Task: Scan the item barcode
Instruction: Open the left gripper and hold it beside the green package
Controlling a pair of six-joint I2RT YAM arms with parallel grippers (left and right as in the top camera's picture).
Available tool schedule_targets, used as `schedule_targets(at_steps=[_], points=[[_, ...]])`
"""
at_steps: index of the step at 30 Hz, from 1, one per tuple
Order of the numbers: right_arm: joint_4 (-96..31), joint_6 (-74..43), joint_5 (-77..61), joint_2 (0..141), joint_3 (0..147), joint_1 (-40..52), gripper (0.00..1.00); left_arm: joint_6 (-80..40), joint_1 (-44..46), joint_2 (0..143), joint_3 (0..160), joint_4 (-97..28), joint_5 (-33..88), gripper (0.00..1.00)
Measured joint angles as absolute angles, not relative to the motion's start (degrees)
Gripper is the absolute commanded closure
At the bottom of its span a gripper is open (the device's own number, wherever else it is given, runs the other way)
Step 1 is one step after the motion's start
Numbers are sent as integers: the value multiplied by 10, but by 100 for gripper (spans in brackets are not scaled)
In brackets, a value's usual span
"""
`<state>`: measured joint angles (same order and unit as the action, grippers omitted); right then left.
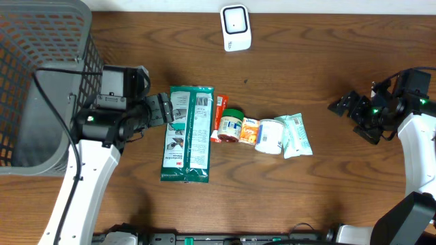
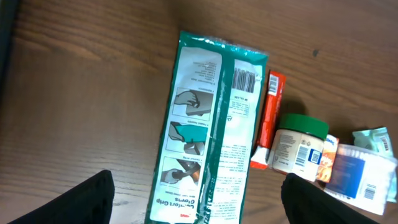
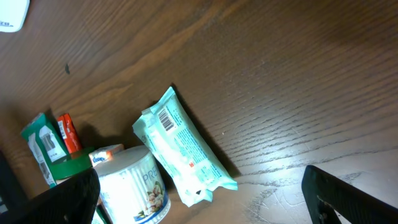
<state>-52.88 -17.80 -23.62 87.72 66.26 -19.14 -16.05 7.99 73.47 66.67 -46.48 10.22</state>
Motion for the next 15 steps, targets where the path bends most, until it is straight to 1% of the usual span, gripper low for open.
schedule_targets(at_steps=[15], points=[[-529,-178,-236,877,663,-191,1,-161,80,738,667,-465,102,16]])
